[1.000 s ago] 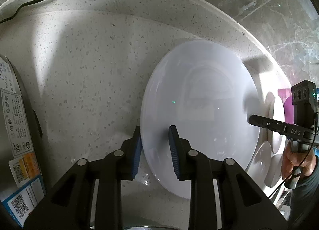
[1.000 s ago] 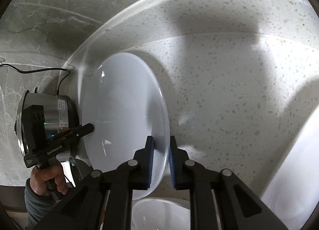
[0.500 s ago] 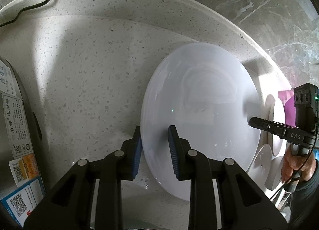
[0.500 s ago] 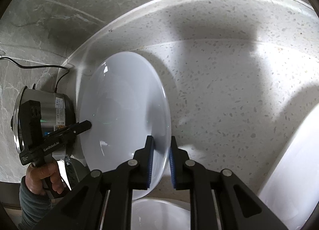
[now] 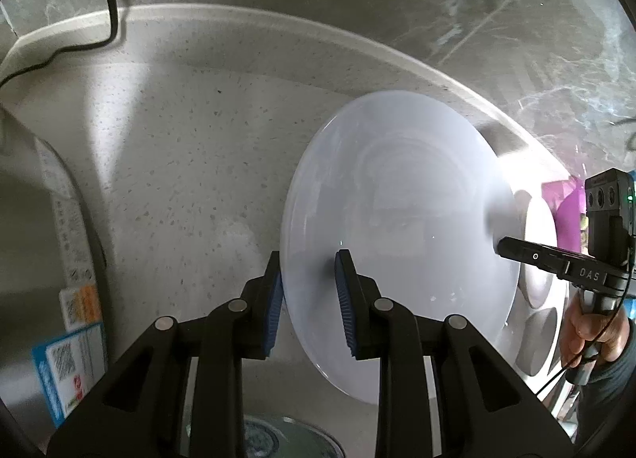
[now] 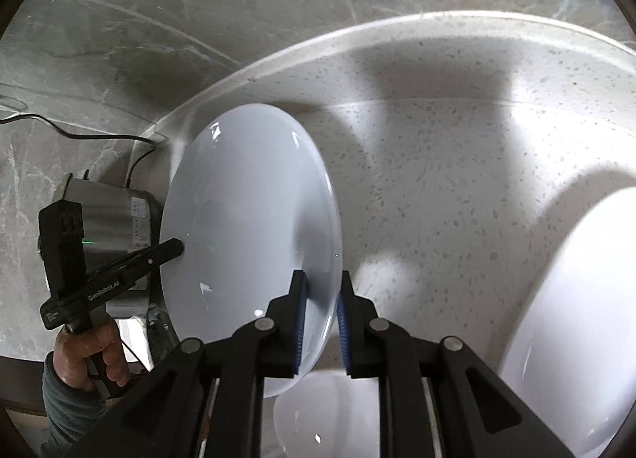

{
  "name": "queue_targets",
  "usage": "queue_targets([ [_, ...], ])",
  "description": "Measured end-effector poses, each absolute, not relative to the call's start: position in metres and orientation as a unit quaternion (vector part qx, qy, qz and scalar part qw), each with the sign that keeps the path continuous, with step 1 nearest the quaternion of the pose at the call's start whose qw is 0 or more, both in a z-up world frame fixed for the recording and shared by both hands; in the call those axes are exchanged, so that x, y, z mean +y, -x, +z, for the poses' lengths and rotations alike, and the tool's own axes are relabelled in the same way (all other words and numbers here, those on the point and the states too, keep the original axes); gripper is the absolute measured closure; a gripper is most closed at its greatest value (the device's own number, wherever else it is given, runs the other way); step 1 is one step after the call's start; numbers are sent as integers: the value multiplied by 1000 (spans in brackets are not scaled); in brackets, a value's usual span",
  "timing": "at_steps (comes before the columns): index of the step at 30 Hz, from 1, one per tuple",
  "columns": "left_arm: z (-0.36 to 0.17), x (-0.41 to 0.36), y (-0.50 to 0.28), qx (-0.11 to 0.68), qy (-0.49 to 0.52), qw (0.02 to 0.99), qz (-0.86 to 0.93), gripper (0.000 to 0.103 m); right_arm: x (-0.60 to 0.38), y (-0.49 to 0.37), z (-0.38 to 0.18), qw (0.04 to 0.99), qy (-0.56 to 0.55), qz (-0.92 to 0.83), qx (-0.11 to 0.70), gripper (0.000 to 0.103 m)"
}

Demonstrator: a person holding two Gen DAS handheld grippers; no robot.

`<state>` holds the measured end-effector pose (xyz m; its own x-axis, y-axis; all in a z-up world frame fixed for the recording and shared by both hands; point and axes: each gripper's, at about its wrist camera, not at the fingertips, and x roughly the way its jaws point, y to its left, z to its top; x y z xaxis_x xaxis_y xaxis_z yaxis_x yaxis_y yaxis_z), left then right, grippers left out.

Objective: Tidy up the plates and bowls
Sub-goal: 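Lift the large white plate with both tools and carry it along the counter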

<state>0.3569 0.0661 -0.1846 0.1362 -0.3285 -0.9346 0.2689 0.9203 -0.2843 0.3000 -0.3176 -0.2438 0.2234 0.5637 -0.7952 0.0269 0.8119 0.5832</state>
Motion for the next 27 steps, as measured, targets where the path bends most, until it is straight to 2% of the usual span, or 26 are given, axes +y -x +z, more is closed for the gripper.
queue_targets([
  [7, -143, 60, -319, 612, 18, 763, -208, 80, -327, -270, -212, 755, -244, 191, 577, 86],
  [16, -105, 42, -232, 600, 19, 770, -218, 79, -345, -203, -183, 764, -245, 209, 559, 86],
  [27, -102, 16, -88, 592, 29, 777, -211, 79, -363, -112, -179, 764, -244, 227, 552, 86],
])
